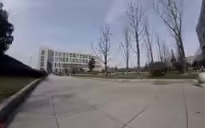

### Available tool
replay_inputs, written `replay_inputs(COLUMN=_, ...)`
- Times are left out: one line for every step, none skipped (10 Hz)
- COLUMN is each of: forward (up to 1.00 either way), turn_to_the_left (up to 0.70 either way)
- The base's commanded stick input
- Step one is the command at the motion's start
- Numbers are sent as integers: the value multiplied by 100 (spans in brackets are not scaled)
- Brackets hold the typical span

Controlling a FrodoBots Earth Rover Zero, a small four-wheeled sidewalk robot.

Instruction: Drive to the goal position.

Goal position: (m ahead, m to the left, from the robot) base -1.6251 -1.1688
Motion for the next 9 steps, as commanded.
replay_inputs(forward=0, turn_to_the_left=70)
replay_inputs(forward=0, turn_to_the_left=70)
replay_inputs(forward=0, turn_to_the_left=70)
replay_inputs(forward=0, turn_to_the_left=70)
replay_inputs(forward=0, turn_to_the_left=49)
replay_inputs(forward=0, turn_to_the_left=10)
replay_inputs(forward=0, turn_to_the_left=0)
replay_inputs(forward=0, turn_to_the_left=0)
replay_inputs(forward=0, turn_to_the_left=0)
